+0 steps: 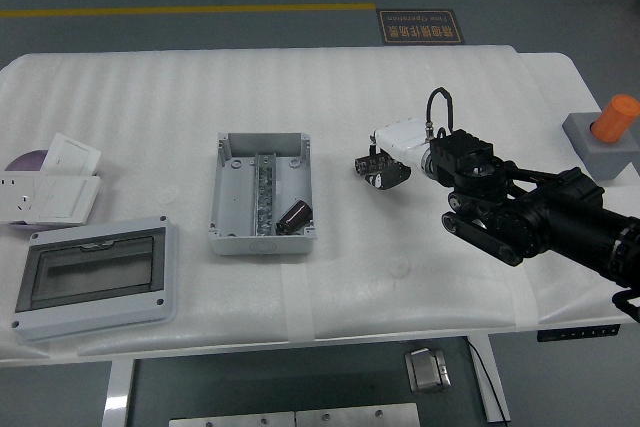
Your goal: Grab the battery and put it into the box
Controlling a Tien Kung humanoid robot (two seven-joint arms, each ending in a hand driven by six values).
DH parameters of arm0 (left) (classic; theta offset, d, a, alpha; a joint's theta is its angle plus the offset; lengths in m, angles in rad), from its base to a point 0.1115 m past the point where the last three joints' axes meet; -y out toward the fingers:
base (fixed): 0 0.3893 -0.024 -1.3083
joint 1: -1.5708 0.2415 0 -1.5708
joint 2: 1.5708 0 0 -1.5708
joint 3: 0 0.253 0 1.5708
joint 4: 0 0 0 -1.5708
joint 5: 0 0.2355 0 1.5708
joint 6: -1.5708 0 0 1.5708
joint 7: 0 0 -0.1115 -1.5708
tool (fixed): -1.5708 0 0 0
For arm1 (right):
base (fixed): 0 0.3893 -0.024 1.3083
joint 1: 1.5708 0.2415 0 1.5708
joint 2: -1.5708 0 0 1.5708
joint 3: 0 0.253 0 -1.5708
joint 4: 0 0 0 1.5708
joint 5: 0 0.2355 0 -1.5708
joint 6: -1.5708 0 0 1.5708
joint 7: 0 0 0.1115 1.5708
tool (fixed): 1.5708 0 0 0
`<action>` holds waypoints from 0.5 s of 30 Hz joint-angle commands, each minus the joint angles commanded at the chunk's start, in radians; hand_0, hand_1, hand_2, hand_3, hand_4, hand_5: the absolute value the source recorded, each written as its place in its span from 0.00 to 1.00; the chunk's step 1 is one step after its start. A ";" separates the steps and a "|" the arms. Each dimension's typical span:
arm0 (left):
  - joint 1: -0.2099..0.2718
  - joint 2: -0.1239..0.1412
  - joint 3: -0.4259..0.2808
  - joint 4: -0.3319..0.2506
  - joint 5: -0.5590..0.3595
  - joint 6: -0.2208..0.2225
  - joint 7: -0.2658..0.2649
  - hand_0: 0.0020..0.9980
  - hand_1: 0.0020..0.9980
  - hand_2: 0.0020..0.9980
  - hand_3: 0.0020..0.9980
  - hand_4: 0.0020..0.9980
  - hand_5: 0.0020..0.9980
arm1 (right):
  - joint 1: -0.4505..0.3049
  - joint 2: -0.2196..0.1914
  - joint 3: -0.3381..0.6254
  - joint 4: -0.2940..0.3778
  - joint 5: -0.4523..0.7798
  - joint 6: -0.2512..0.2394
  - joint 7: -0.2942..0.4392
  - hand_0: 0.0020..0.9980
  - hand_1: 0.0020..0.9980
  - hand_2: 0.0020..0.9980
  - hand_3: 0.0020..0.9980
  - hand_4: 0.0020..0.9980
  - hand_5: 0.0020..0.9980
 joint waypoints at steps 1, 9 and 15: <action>0.000 0.000 -0.001 0.000 0.001 0.000 0.000 0.69 0.70 0.43 0.51 0.54 0.41 | -0.001 0.000 0.001 0.000 -0.001 0.001 0.001 0.71 0.68 0.67 0.69 0.67 0.49; 0.001 -0.001 -0.011 -0.001 0.008 0.001 -0.002 0.69 0.70 0.43 0.51 0.53 0.41 | -0.005 -0.004 0.009 0.000 -0.026 0.003 -0.001 0.71 0.68 0.67 0.69 0.65 0.49; -0.001 -0.001 -0.021 -0.001 0.014 0.003 -0.004 0.69 0.70 0.43 0.51 0.53 0.42 | -0.012 -0.007 0.013 -0.001 -0.029 0.008 -0.001 0.71 0.68 0.64 0.68 0.63 0.49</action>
